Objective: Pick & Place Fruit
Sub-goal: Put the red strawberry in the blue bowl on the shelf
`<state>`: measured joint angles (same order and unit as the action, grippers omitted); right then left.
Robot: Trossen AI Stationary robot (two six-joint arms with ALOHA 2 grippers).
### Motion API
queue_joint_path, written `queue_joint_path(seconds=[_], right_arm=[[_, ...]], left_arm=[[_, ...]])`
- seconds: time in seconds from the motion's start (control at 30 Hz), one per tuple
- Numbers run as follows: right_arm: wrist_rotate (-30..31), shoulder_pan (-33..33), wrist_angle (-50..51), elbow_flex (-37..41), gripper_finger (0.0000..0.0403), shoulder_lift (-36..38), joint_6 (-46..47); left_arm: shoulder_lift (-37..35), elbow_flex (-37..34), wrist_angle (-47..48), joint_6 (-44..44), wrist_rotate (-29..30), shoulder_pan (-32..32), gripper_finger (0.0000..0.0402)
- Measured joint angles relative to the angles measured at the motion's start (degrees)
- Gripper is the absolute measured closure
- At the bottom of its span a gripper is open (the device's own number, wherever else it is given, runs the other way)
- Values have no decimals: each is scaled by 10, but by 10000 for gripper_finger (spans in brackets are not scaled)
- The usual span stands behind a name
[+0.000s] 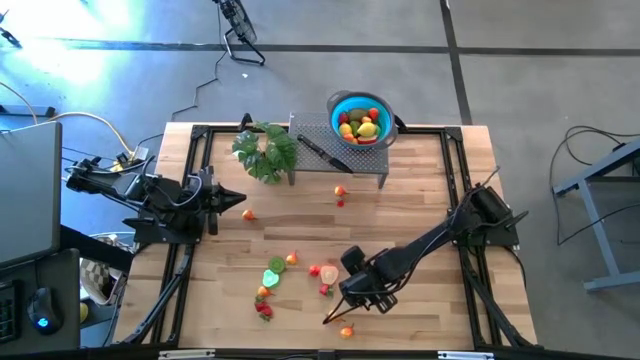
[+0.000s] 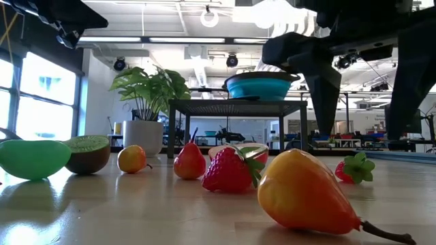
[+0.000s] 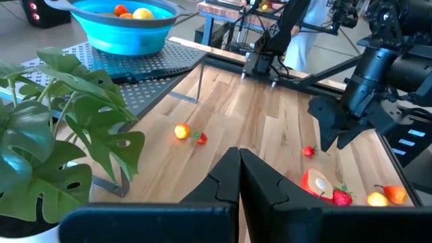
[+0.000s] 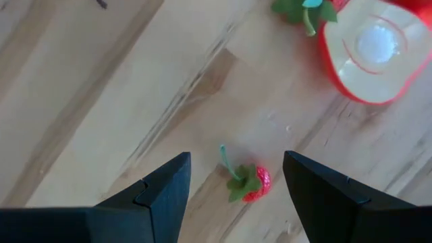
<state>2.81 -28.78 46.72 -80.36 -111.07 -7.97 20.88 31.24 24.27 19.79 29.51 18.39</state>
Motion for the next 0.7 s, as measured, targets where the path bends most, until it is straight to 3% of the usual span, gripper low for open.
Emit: queue_joint_path(seconds=[0.7], right_arm=[[-3, 0, -23, 27, 174, -19, -30]], left_arm=[[0, 0, -1, 0, 2, 0, 402]])
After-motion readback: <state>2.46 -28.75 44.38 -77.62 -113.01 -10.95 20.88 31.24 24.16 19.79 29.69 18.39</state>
